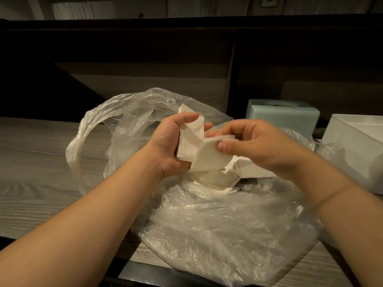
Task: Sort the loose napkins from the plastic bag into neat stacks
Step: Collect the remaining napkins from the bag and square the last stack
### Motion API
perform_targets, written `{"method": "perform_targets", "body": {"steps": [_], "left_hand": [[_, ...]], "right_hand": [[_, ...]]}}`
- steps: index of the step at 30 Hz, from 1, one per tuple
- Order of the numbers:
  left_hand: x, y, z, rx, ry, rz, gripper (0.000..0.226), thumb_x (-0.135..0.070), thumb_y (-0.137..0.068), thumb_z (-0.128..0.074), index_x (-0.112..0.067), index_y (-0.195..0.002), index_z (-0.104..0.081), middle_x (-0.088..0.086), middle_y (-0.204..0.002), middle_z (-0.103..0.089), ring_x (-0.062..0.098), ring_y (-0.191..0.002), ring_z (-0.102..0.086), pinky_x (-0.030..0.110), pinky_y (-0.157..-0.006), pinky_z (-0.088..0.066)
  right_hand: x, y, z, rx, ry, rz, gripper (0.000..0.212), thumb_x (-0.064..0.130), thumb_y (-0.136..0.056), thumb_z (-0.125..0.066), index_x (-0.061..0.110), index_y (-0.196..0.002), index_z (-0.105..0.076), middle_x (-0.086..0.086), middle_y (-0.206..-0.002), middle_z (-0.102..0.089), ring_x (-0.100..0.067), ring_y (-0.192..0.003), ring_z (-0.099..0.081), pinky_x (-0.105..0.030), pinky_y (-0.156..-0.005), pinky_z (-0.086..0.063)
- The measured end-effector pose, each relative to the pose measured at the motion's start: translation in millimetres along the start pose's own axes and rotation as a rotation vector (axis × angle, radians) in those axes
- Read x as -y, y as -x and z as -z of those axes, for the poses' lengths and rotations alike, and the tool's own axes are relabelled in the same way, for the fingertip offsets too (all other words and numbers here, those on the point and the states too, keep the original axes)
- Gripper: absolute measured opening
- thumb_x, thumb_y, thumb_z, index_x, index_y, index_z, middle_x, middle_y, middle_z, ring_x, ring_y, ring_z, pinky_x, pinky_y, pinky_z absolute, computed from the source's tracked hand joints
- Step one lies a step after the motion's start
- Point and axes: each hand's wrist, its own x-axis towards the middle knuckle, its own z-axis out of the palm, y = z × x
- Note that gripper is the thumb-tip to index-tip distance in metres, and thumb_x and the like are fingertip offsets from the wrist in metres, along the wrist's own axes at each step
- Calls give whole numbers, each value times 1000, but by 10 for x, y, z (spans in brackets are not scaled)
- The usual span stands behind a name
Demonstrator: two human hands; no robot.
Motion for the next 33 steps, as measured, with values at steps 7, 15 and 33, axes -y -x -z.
{"method": "perform_targets", "body": {"steps": [7, 15, 33], "left_hand": [[98, 48, -58, 227, -185, 78, 49, -47, -98, -55, -8, -125, -69, 16, -120, -66, 36, -105, -64, 51, -110, -42], [165, 39, -86, 307, -95, 152, 76, -76, -90, -53, -12, -127, -67, 17, -115, -64, 34, -93, -63, 44, -89, -51], [67, 77, -81, 142, -51, 86, 68, -32, -82, -72, -3, -142, -56, 14, -114, -68, 28, -89, -65, 38, -85, -52]], "right_hand": [[8, -37, 9, -222, -246, 17, 36, 34, -79, -72, 11, -106, -75, -20, -107, -72, -28, -92, -63, -51, -91, -50], [-89, -95, -207, -381, -242, -92, 16, 22, -95, -69, 15, -110, -72, -10, -106, -73, -18, -85, -74, -31, -66, -61], [-72, -133, -44, -461, 94, -160, 21, 21, -106, -47, 29, -115, -64, 6, -107, -67, -16, -100, -65, -32, -84, -55]]}}
